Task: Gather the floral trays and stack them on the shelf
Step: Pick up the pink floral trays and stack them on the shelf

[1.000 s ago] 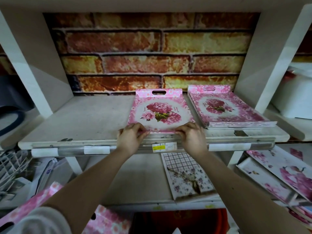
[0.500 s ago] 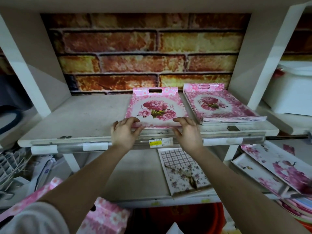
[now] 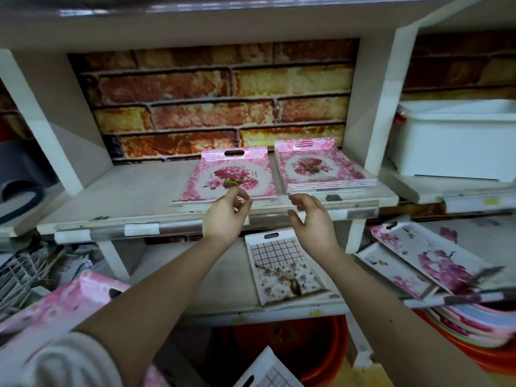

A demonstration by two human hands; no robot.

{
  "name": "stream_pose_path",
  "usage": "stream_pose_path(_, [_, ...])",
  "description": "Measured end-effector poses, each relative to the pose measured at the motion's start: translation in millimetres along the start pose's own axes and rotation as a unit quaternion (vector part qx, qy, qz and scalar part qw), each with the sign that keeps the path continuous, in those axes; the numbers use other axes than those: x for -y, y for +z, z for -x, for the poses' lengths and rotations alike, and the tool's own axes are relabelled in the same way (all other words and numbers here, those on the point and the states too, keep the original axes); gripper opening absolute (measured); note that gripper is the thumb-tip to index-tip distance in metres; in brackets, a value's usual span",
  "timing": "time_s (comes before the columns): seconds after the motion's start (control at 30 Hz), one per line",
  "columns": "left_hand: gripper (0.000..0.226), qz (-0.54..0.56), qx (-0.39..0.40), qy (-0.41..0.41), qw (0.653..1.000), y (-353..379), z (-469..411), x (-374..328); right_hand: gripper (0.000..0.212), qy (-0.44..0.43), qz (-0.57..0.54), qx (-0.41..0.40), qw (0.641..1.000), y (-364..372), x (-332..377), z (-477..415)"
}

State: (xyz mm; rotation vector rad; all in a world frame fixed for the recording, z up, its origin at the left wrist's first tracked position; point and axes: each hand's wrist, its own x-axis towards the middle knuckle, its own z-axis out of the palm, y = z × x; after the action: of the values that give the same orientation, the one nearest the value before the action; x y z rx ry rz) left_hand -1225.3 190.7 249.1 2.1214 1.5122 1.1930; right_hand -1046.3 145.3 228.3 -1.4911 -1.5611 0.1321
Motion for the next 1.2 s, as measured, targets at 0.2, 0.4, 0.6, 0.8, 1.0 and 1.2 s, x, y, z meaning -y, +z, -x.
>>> stream_pose_path(0.2, [0.009,0.032,0.027,0.007,0.999,49.4,55.5,-88.2,0.026,0.014,-0.013,-0.007,1.0,-95.0,-39.3,52.8])
stream_pose_path(0.4, [0.016,0.07,0.087,0.018,0.994,104.9,126.9,-162.7,0.026,0.046,-0.002,-0.032,0.998,-181.5,-83.6,117.3])
stream_pose_path(0.6, [0.016,0.103,0.131,0.027,0.986,160.5,194.7,-230.2,0.027,0.103,-0.023,-0.042,0.994,-249.9,-129.1,182.0])
stream_pose_path(0.8, [0.018,0.117,0.189,0.042,0.974,199.5,231.5,-284.3,0.026,0.139,-0.015,-0.061,0.988,-301.5,-157.4,222.3])
stream_pose_path(1.0, [0.019,0.164,0.205,0.024,0.965,226.0,245.5,-307.4,0.028,0.156,0.002,-0.08,0.985,-329.3,-175.5,247.4])
stream_pose_path(1.2, [0.019,0.216,0.252,0.019,0.943,260.0,264.5,-326.9,0.028,0.187,0.028,-0.093,0.977,-360.2,-201.1,271.5])
